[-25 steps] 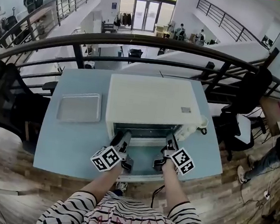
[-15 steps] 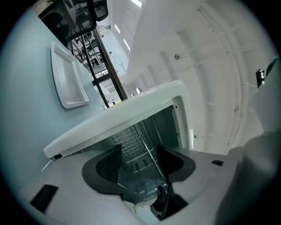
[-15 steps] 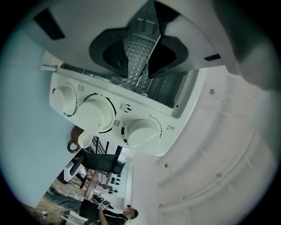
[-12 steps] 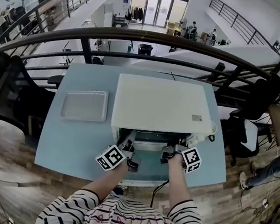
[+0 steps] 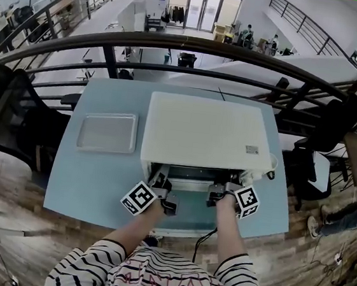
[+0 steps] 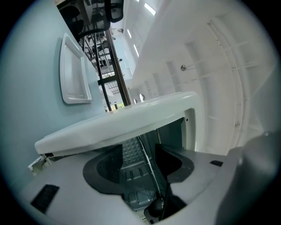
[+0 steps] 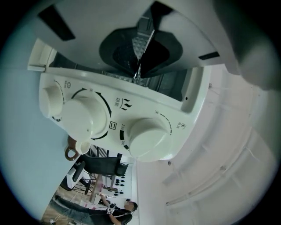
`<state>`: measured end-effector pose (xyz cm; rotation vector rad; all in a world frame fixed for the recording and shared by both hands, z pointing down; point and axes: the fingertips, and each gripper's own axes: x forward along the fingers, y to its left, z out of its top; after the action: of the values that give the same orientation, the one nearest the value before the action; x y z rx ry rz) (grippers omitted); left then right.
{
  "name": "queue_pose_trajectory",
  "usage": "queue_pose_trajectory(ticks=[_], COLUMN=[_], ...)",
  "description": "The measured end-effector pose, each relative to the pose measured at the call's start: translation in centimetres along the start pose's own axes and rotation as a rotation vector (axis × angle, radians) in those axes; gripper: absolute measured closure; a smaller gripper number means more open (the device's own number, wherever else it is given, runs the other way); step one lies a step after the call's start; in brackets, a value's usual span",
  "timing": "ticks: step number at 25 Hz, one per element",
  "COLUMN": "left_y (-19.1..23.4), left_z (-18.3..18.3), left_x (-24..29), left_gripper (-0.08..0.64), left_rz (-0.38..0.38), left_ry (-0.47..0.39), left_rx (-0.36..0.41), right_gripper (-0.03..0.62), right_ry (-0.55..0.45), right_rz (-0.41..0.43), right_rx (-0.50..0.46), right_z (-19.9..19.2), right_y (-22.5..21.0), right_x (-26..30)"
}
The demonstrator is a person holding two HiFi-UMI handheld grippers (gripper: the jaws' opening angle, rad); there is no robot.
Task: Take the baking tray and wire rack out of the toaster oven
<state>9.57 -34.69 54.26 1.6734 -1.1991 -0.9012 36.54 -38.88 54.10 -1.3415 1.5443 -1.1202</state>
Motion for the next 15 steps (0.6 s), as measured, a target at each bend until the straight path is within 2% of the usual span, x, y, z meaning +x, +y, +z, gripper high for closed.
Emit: queue_pose_trajectory(ticks=[6, 15], left_y=[0.4, -0.1], left_z=[0.0, -0.9], left_x=[-1.2, -4.0], left_gripper=[0.342, 0.39], left_rz=[0.02, 0.018], left_ry=[-0.033, -0.021], left_rx=[-0.043, -0.085], right_gripper=[0.552, 0.554], right_ry=[0.006, 0.008], right_rz=[-0.001, -0.013], right_rx=[0.017, 0.024], right_z=[0.1, -0.1], right_y=[-0.3, 0.0], right_x=[-2.0, -6.0])
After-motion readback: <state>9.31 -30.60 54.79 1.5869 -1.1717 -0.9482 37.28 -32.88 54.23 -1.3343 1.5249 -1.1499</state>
